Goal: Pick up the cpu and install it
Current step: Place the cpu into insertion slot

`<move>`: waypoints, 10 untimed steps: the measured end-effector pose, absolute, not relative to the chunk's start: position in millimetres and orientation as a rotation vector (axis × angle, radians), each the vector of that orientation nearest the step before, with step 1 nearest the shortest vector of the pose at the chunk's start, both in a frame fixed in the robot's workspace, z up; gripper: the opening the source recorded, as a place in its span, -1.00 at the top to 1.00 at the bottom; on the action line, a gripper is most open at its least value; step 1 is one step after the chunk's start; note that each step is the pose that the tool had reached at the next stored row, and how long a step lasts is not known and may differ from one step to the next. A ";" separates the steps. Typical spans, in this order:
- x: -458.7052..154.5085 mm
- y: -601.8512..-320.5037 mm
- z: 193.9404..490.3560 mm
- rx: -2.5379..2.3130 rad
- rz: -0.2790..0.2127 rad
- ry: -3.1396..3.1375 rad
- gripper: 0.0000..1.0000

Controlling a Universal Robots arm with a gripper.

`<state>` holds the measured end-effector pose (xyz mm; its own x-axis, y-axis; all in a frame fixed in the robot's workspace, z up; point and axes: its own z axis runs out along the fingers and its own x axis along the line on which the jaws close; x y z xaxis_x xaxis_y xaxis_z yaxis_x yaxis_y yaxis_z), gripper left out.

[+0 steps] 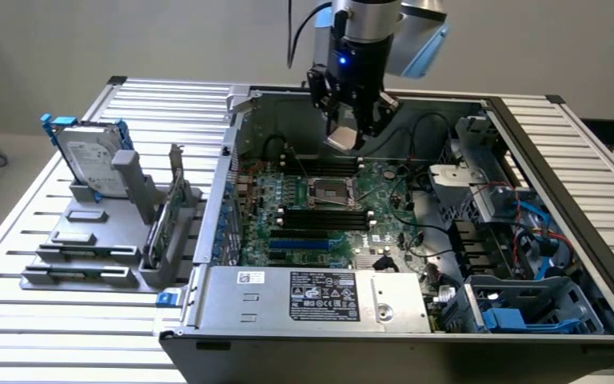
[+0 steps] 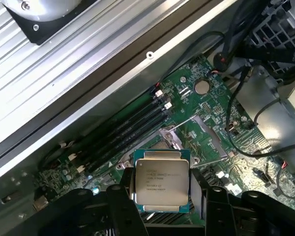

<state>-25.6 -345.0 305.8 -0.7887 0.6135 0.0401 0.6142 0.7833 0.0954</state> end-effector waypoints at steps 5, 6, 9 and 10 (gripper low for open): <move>-25.6 -345.0 304.6 -1.130 -0.160 -2.920 -0.09; -25.6 -345.0 304.3 -1.151 -0.160 -2.912 -0.09; -25.6 -345.0 303.6 -1.215 -0.159 -2.886 -0.09; -25.6 -345.0 303.3 -1.237 -0.159 -2.877 -0.09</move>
<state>-25.6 -345.0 303.3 -0.6889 0.7235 0.0457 0.7241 0.6838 0.0903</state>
